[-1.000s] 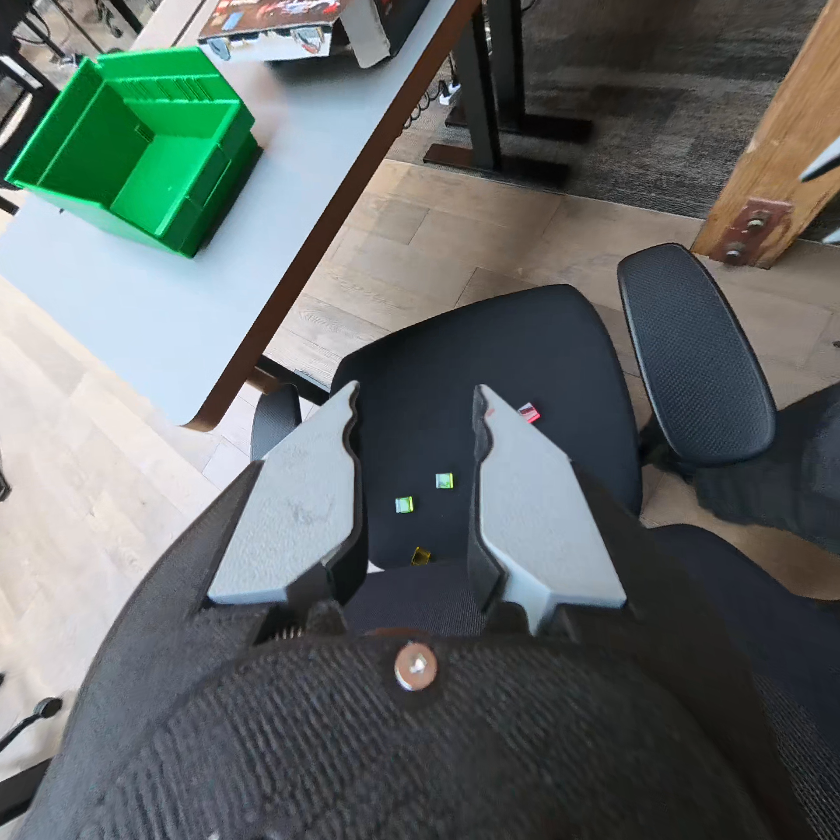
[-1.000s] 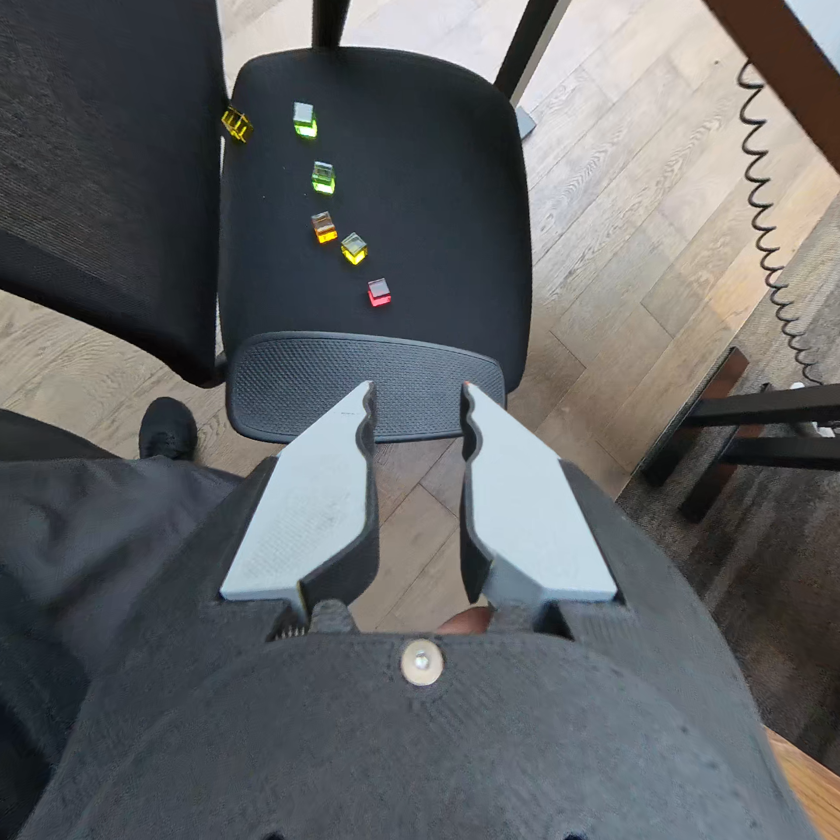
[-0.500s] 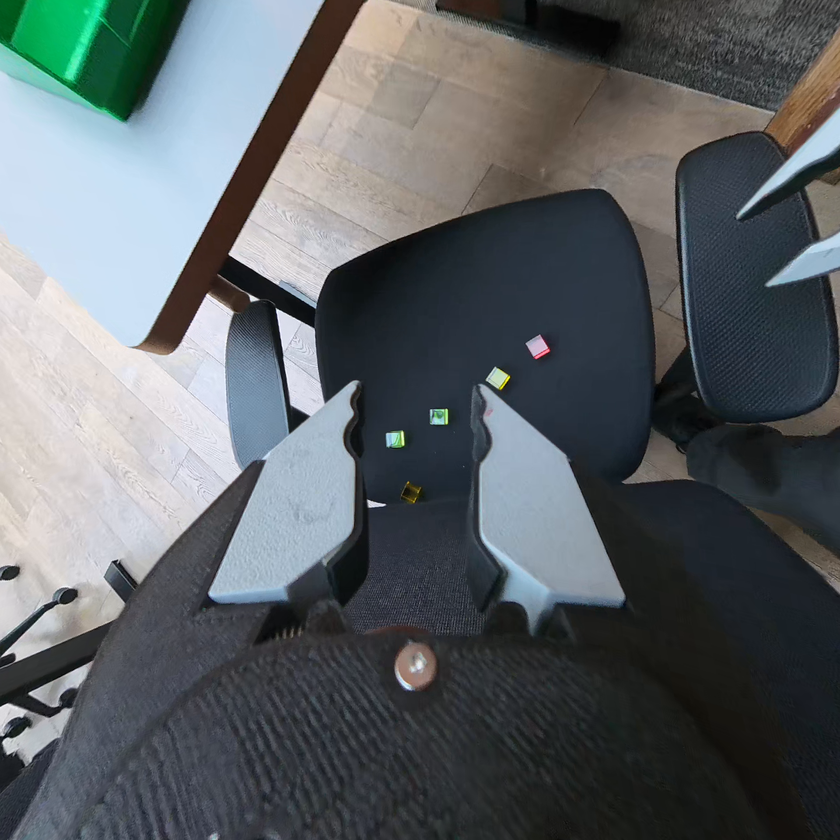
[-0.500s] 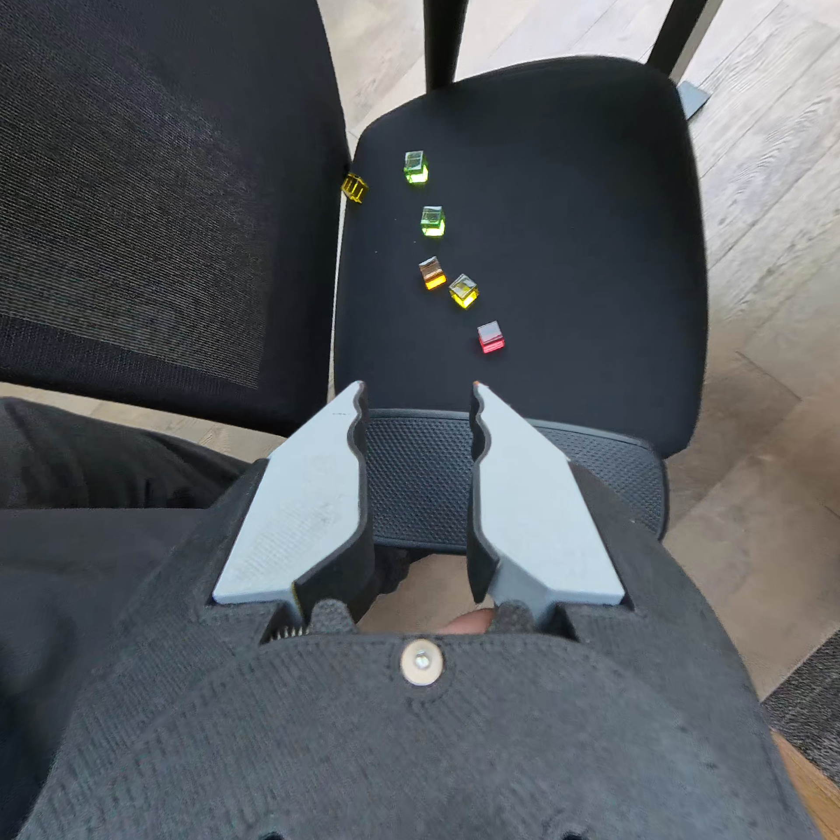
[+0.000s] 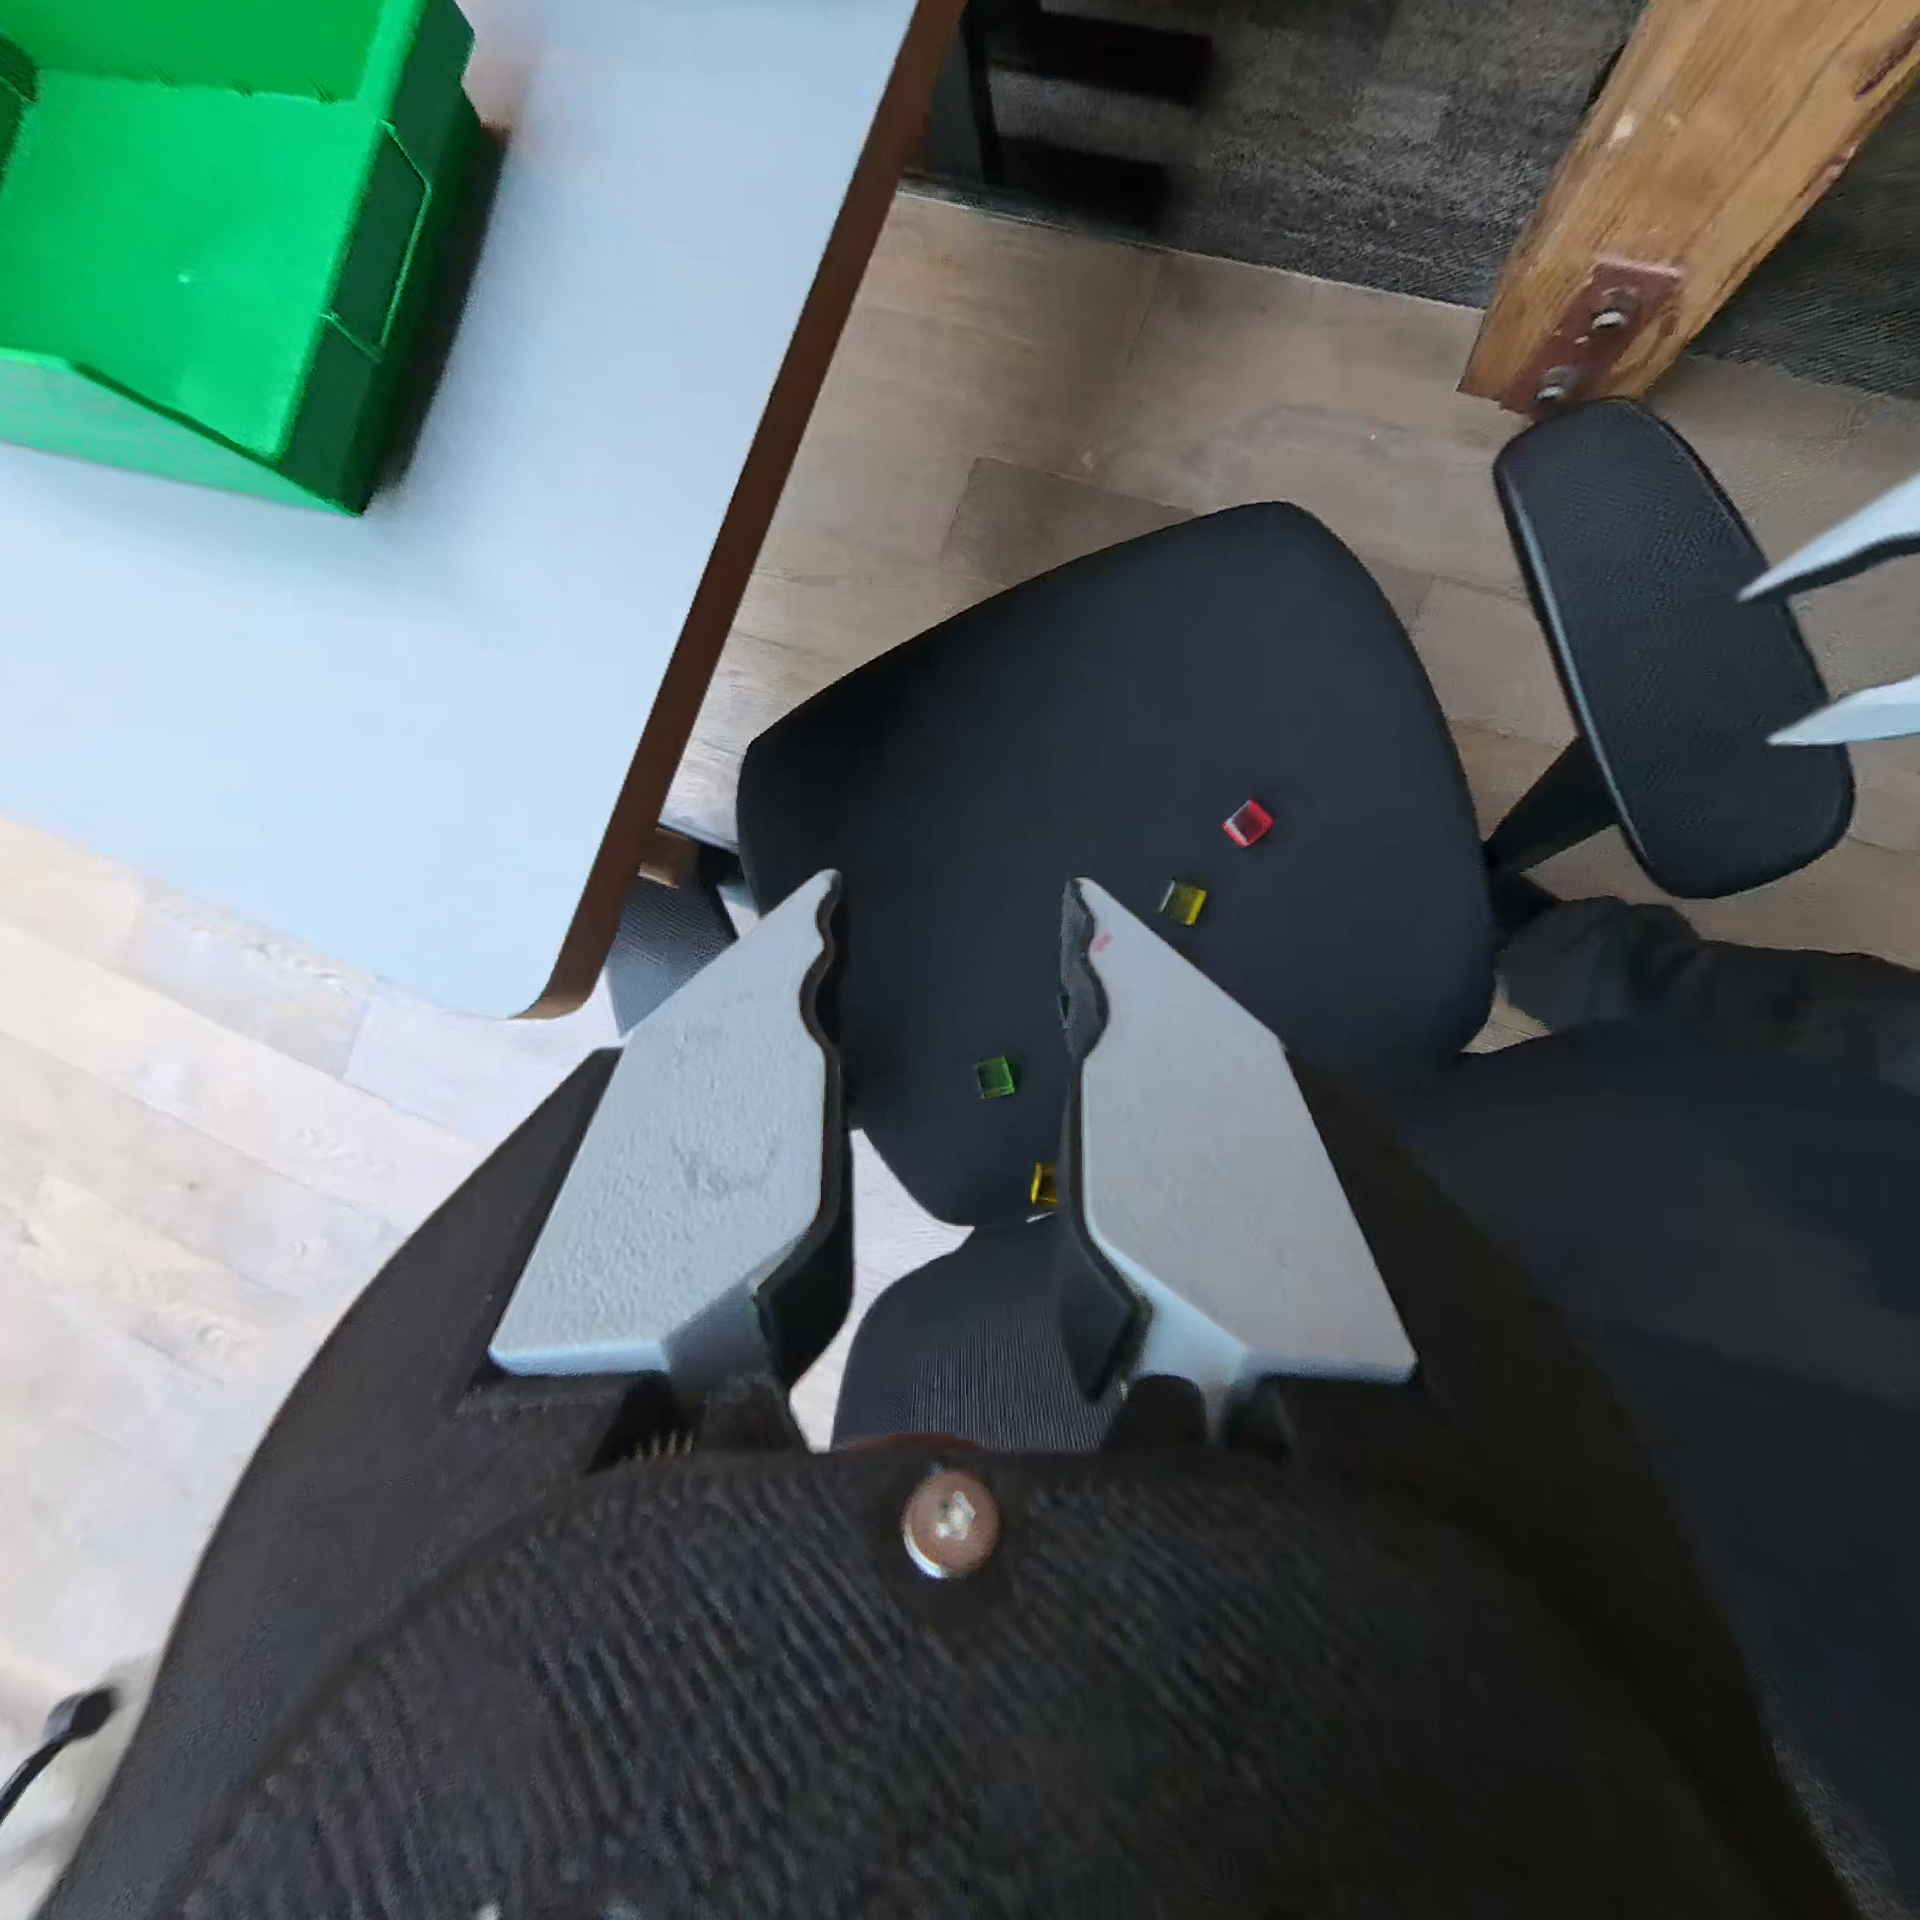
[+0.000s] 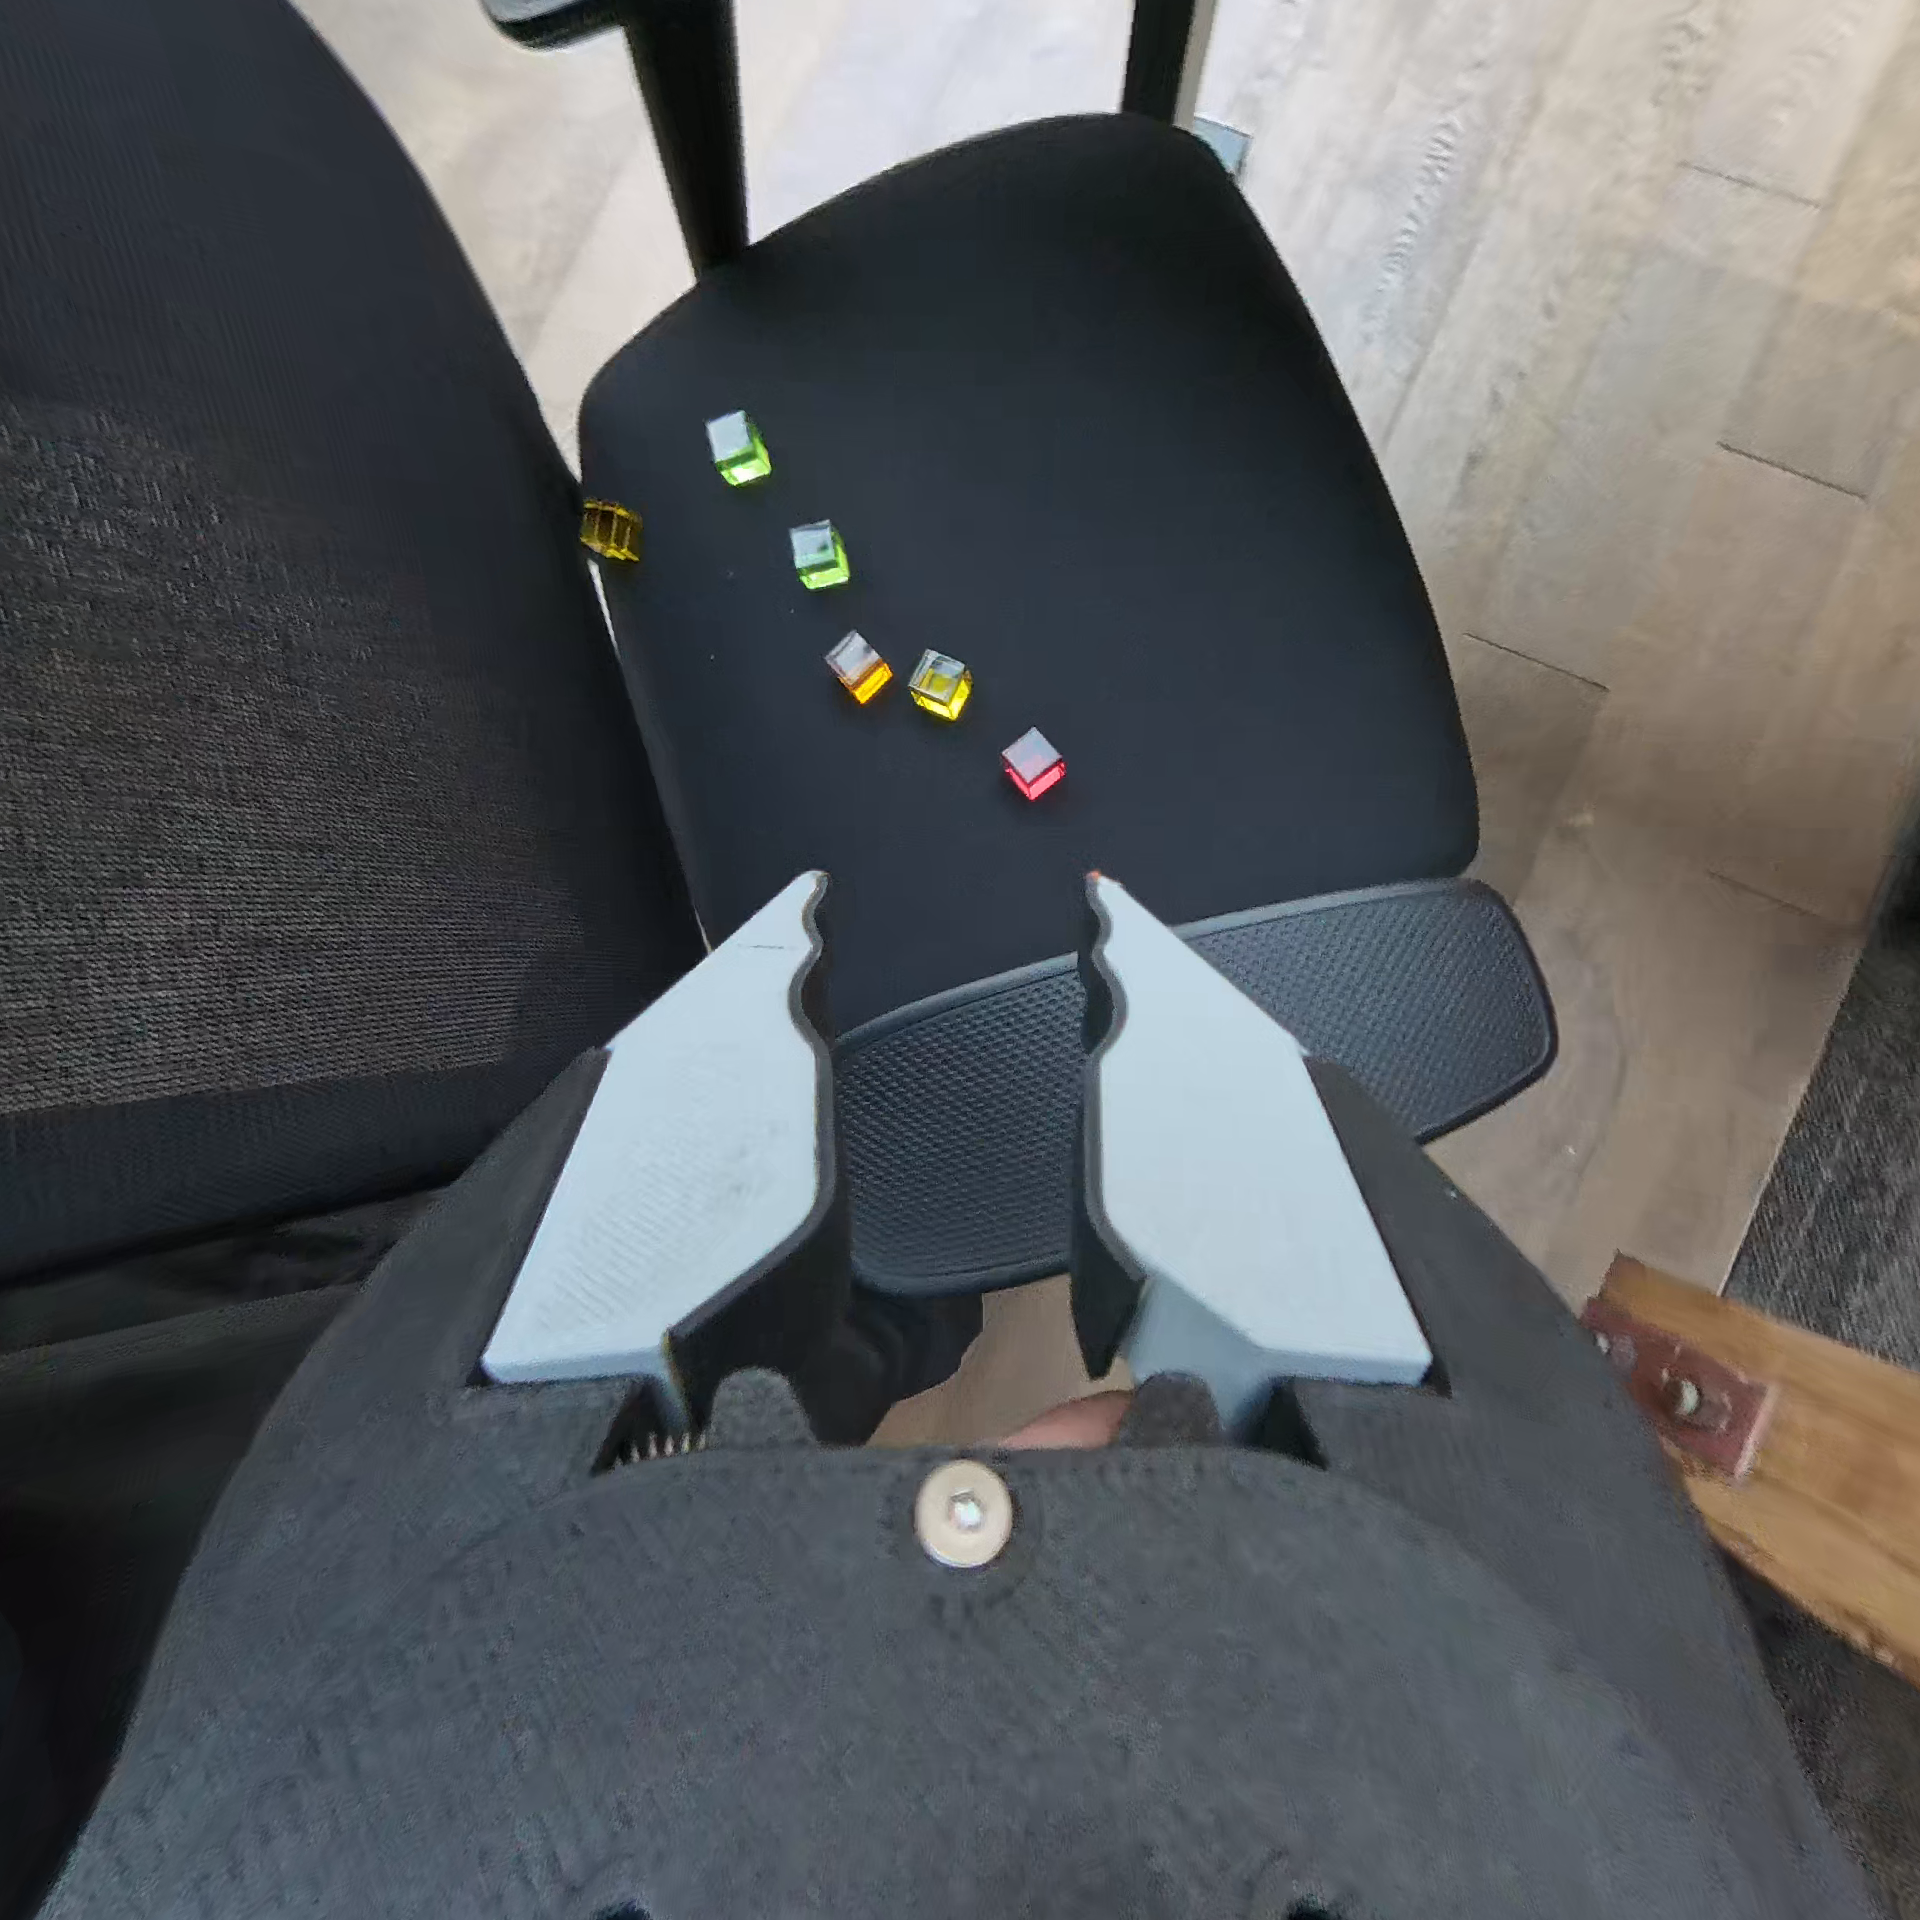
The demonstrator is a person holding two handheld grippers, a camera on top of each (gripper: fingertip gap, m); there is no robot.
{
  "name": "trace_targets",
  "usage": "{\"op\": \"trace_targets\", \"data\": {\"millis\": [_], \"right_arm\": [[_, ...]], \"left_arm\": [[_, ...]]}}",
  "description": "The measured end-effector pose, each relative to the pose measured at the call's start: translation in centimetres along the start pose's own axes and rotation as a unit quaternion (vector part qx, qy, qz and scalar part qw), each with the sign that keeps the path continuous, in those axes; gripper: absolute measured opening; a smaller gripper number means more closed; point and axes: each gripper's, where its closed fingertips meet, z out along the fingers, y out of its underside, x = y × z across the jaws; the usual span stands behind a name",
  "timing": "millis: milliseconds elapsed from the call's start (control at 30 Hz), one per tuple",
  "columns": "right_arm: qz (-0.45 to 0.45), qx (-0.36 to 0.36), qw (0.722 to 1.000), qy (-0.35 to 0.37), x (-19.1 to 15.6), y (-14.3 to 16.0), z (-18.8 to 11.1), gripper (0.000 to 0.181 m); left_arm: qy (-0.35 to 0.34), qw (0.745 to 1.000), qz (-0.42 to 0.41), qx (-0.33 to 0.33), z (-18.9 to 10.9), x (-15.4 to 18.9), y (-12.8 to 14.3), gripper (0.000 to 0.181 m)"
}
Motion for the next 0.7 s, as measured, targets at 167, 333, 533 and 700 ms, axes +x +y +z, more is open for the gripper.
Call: {"op": "trace_targets", "data": {"millis": [167, 333, 533, 700], "right_arm": [[-0.009, -0.024, 0.999, 0.032, -2.4, 0.0, 0.1, 0.043], [-0.042, -0.049, 0.998, 0.015, -3.6, -0.5, 3.2, 0.044], [-0.020, -0.028, 0.999, -0.043, -4.2, -0.7, 7.5, 0.042], [-0.002, -0.030, 0.997, -0.073, -4.5, -0.5, 10.4, 0.043]], "left_arm": [[0.052, 0.998, -0.023, 0.018, 3.9, 1.0, 1.6, 0.031], [0.120, 0.989, 0.079, -0.029, 3.1, 4.0, 1.9, 0.031], [0.057, 0.955, 0.270, -0.111, 1.9, -1.5, 6.5, 0.024], [0.078, 0.960, 0.214, -0.164, 2.6, -4.6, 12.5, 0.028]]}}
